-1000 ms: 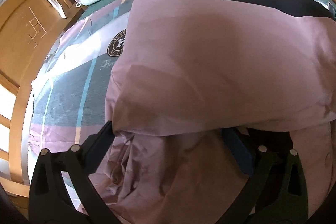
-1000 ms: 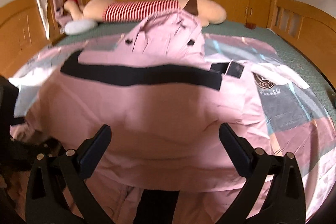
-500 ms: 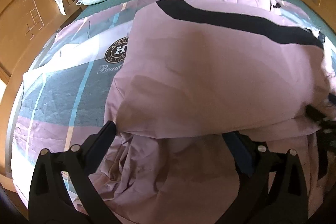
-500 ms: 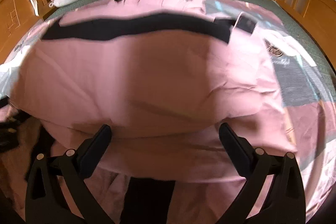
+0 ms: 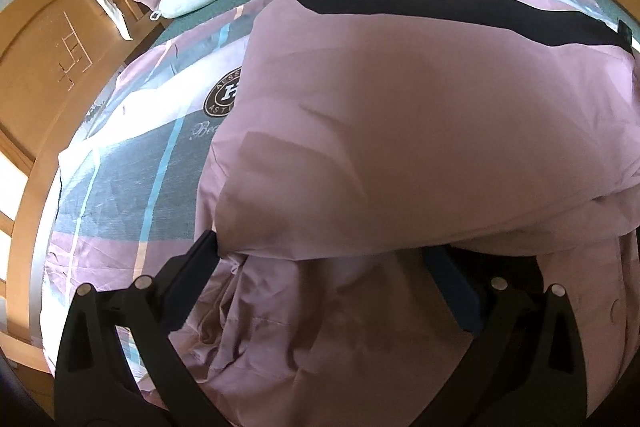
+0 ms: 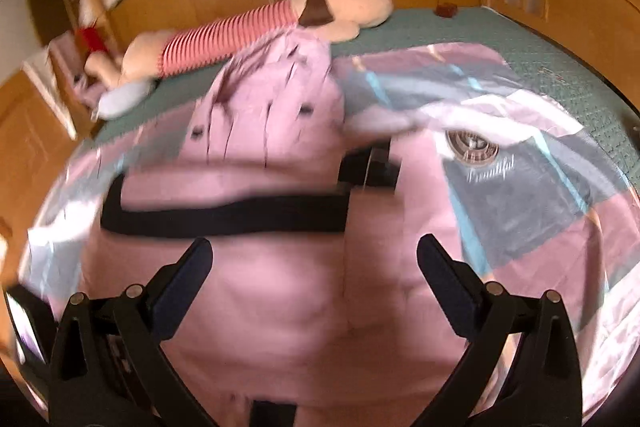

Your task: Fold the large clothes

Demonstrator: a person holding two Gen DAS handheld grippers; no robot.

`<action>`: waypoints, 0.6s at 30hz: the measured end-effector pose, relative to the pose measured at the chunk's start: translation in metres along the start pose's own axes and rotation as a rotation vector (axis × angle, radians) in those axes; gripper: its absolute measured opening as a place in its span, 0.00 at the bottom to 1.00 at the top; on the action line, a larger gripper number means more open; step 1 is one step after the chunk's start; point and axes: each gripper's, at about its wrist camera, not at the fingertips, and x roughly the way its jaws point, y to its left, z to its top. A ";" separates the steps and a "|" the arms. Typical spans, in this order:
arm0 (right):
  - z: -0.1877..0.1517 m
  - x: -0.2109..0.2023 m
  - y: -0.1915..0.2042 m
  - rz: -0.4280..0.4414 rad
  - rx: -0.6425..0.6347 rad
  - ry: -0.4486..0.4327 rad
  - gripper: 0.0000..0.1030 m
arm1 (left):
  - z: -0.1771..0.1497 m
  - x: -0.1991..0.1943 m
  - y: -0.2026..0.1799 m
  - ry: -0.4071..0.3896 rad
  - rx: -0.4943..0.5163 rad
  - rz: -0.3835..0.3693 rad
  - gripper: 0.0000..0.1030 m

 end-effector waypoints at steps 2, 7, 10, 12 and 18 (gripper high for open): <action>0.032 0.016 0.005 -0.020 0.001 -0.021 0.99 | -0.001 0.003 0.003 0.009 -0.016 -0.020 0.98; 0.112 0.097 0.043 -0.068 -0.103 0.047 0.99 | -0.003 0.014 0.012 0.039 -0.067 -0.082 0.98; 0.157 0.163 0.063 -0.165 -0.128 0.115 0.99 | -0.005 0.016 0.012 0.032 -0.065 -0.089 0.98; 0.180 0.202 0.067 -0.247 -0.125 0.094 0.99 | -0.007 0.016 0.012 0.019 -0.062 -0.091 0.98; 0.195 0.303 0.029 -0.432 -0.015 0.184 0.99 | -0.011 0.017 0.014 0.004 -0.065 -0.103 0.98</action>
